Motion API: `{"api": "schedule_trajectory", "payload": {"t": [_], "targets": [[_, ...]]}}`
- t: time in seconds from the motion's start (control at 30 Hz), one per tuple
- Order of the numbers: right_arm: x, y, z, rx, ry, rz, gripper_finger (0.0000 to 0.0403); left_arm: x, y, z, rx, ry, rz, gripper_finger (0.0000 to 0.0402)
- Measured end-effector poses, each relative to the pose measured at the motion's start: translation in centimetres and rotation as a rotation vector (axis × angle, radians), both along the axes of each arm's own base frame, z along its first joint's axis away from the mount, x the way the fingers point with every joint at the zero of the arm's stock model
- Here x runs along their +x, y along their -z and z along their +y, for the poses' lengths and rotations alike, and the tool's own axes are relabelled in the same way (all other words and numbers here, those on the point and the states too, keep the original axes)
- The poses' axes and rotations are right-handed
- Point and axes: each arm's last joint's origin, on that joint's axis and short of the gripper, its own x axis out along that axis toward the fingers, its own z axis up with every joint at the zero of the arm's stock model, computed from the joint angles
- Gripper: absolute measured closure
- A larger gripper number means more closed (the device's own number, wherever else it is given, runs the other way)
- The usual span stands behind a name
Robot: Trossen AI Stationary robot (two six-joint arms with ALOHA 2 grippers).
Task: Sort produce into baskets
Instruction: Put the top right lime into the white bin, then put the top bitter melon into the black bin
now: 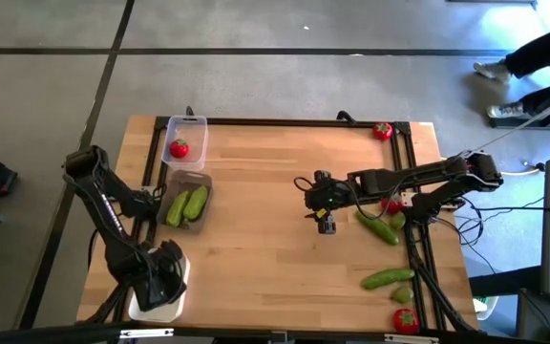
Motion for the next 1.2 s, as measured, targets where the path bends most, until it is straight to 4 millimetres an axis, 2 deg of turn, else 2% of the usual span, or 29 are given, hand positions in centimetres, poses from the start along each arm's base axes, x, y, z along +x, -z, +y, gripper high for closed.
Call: {"api": "schedule_trajectory", "payload": {"t": [0.2,0.33,0.43,0.63,0.83,1.0,1.2], "targets": [[0.0,0.0,0.0,0.001,0.001,0.000,0.0182,-0.1,0.0,0.1,-0.009,-0.136,0.026,0.0147],[0.0,0.0,0.0,0.001,0.001,0.000,0.0182,-0.3,0.0,0.1,-0.027,-0.114,0.088,0.0124],[0.0,0.0,0.0,0.001,0.001,0.000,0.0182,-0.1,-0.1,0.3,-0.040,-0.109,0.100,0.0122],[0.4,-0.3,0.0,0.059,0.064,-0.049,0.0182,1.1,-1.3,1.2,-0.119,0.008,0.028,0.0122],[0.4,-0.3,0.0,0.072,0.078,-0.055,0.0182,2.1,-3.2,2.6,-0.140,0.070,-0.160,0.0121],[-0.2,-0.2,0.0,0.088,0.089,-0.007,0.0182,3.0,-4.6,4.0,-0.102,0.129,-0.312,0.0121],[-1.5,-0.5,0.2,0.165,0.136,0.071,0.0182,4.8,-5.1,5.5,0.065,0.233,-0.451,0.0121]]}}
